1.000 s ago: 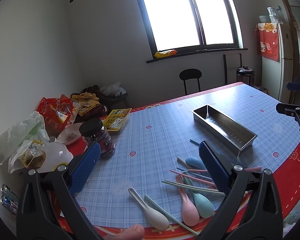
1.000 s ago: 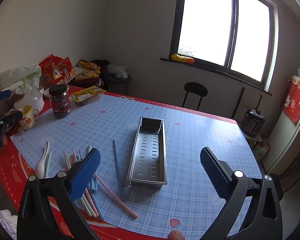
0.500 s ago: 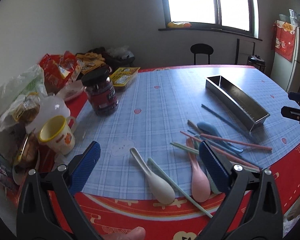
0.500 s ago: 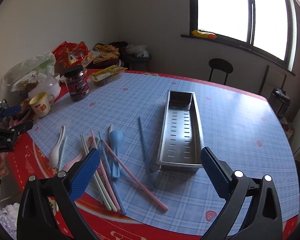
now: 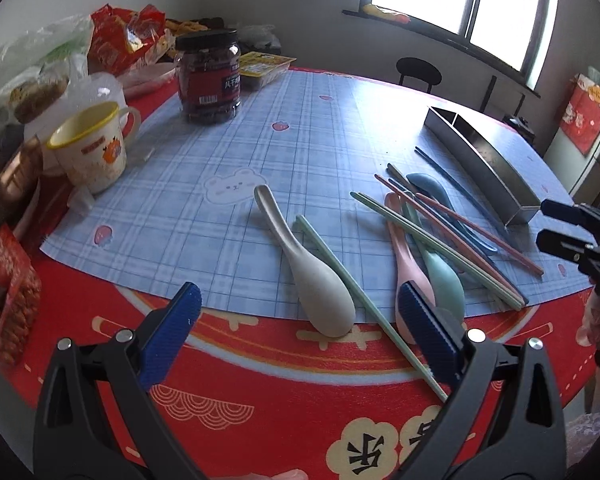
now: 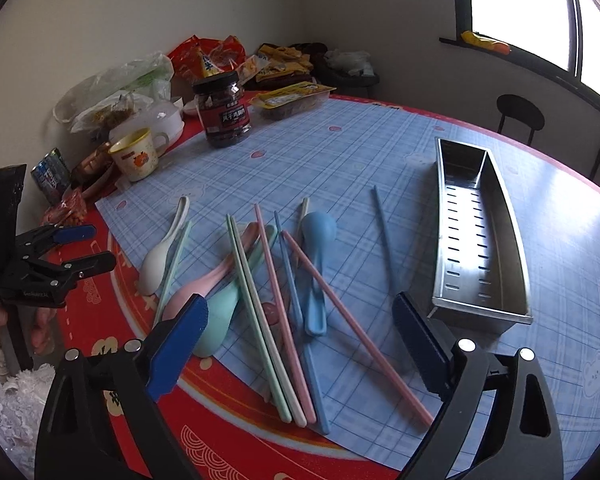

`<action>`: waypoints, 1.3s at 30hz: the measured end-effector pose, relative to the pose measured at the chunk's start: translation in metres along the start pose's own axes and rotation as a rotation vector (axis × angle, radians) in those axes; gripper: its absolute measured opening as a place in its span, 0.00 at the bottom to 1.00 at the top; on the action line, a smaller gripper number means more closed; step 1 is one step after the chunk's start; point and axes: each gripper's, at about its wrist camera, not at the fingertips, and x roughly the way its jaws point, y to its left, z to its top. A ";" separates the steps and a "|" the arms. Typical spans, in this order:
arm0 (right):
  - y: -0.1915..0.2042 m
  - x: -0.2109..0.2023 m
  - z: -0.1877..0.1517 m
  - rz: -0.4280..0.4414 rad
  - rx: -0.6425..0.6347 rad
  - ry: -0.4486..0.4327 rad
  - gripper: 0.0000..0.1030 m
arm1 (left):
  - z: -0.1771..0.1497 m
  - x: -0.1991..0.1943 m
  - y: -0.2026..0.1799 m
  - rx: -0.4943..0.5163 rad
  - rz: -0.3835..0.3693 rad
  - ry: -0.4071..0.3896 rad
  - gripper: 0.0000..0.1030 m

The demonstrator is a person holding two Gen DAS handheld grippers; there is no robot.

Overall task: Organize utensils
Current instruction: 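Move the right tool to a pink chopstick while the left tool approaches the white spoon, then close the right tool on the pink chopstick while the left tool grasps the white spoon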

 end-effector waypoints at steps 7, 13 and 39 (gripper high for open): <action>0.005 0.021 -0.009 0.043 0.001 0.061 0.88 | 0.004 0.002 -0.001 0.050 -0.025 -0.022 0.95; 0.007 0.027 -0.015 0.026 -0.016 0.053 0.75 | 0.011 0.007 0.006 0.056 -0.045 -0.033 0.95; 0.012 0.067 -0.015 0.087 -0.068 0.115 0.14 | 0.008 0.032 0.017 0.019 -0.081 0.040 0.56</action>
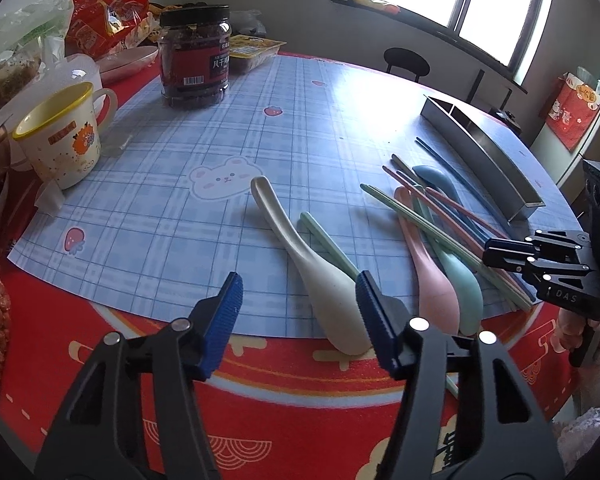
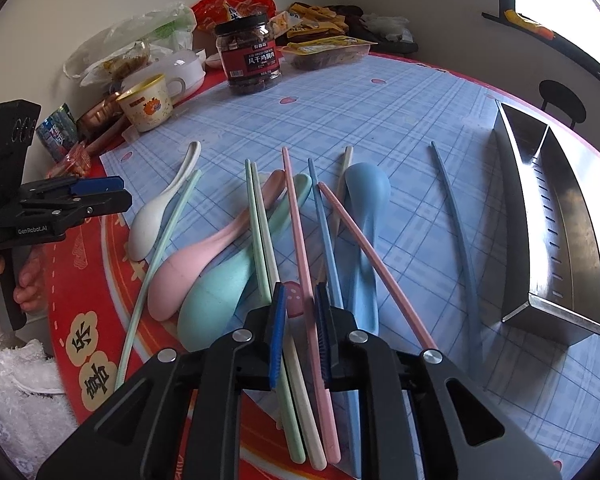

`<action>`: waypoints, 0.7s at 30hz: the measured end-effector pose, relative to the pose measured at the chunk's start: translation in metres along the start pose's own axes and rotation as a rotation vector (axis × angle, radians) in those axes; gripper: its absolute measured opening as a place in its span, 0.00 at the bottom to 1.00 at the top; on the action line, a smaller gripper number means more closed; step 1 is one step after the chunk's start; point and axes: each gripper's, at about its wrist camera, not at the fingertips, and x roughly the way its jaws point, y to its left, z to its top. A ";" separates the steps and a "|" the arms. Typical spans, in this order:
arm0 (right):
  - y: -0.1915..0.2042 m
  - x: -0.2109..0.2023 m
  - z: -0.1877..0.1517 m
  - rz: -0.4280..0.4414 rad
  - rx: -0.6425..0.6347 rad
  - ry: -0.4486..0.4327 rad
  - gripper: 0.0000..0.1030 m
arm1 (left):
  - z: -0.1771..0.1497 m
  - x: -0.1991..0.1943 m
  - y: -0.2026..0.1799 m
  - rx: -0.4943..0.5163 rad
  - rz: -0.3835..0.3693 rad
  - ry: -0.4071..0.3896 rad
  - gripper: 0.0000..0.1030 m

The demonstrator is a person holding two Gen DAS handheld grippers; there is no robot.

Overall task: Organize utensils
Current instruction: 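Close the right tool on the pink chopstick while the left tool grasps the white spoon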

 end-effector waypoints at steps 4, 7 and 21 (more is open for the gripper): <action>0.000 -0.002 -0.003 0.021 0.003 0.000 0.14 | -0.003 -0.001 -0.002 0.004 -0.020 -0.004 0.52; -0.004 -0.004 -0.006 0.042 0.025 0.002 0.14 | -0.003 0.002 -0.003 -0.002 -0.035 0.000 0.52; -0.005 0.001 -0.011 -0.004 0.030 -0.024 0.07 | -0.001 0.014 -0.005 -0.008 -0.052 0.033 0.44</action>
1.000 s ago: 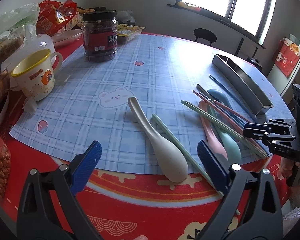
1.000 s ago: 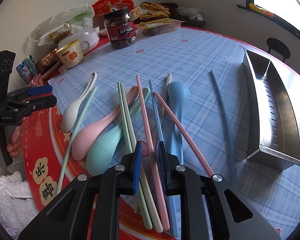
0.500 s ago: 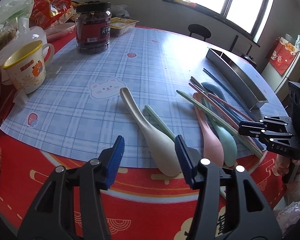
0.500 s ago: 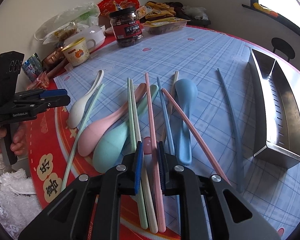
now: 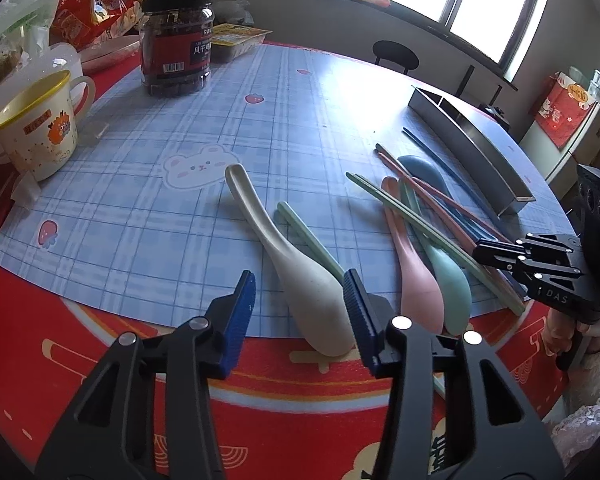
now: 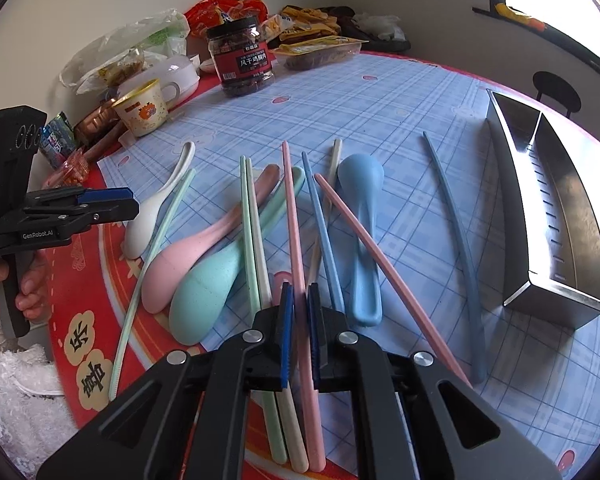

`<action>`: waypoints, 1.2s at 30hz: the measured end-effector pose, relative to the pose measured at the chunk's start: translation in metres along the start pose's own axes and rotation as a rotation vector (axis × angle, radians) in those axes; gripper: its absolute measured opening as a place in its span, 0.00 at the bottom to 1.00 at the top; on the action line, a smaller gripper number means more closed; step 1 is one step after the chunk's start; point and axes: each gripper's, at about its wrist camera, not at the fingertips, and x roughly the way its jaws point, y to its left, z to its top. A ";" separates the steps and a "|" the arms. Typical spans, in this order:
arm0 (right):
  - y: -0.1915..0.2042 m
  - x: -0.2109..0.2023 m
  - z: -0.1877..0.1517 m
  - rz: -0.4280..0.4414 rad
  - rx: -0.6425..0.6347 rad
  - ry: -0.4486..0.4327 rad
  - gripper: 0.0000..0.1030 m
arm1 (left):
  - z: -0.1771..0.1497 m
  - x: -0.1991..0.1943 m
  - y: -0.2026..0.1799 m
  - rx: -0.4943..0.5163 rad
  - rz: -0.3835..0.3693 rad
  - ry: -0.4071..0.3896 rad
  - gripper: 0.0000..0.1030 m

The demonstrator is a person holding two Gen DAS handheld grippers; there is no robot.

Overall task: Organize utensils
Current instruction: 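Close the right tool on the pink chopstick while the left tool grasps the white spoon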

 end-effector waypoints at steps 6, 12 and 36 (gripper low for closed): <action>-0.003 -0.002 -0.001 0.001 0.014 -0.021 0.07 | 0.000 0.006 0.004 -0.035 -0.032 0.019 0.44; 0.007 -0.002 -0.001 -0.015 -0.035 -0.030 0.06 | 0.001 0.012 0.004 -0.065 -0.055 0.054 0.44; -0.002 -0.002 -0.002 0.045 0.018 -0.032 0.06 | 0.011 0.022 -0.004 -0.046 0.026 0.062 0.35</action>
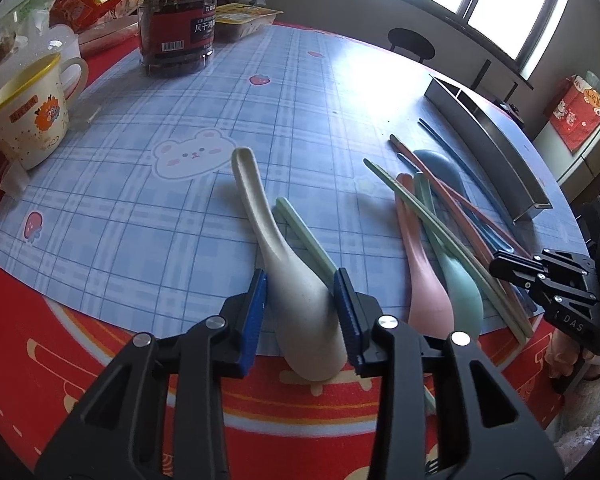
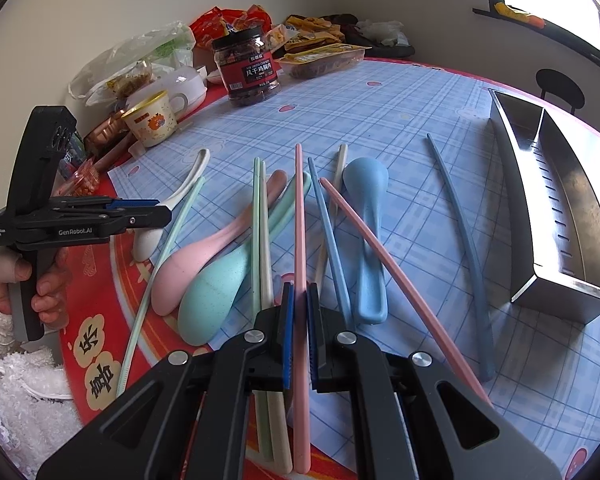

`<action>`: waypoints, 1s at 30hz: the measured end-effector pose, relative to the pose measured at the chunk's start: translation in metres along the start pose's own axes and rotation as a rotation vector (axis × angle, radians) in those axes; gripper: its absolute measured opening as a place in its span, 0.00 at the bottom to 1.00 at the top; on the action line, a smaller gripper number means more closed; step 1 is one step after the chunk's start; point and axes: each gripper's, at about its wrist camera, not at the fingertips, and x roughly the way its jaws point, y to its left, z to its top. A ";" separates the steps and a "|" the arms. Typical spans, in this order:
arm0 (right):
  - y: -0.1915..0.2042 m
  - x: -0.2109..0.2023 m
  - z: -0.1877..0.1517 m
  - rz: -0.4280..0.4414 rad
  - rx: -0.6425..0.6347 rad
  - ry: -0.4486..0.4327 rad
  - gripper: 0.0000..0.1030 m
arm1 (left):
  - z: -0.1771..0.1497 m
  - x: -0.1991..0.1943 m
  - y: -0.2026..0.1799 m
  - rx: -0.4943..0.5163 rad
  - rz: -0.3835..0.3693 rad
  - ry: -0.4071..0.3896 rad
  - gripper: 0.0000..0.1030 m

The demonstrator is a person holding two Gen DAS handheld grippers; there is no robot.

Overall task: Organize utensils
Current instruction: 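Close the right tool on the pink chopstick while the left tool grasps the white spoon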

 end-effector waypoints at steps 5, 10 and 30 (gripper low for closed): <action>-0.002 -0.001 -0.001 0.002 0.012 0.000 0.06 | 0.001 -0.006 -0.006 0.019 -0.001 -0.007 0.26; -0.003 0.000 0.000 0.007 0.018 0.000 0.06 | 0.000 -0.013 -0.018 0.065 -0.011 -0.018 0.17; -0.005 -0.001 0.000 0.005 0.031 0.005 0.07 | -0.002 0.002 -0.012 0.141 0.080 -0.049 0.18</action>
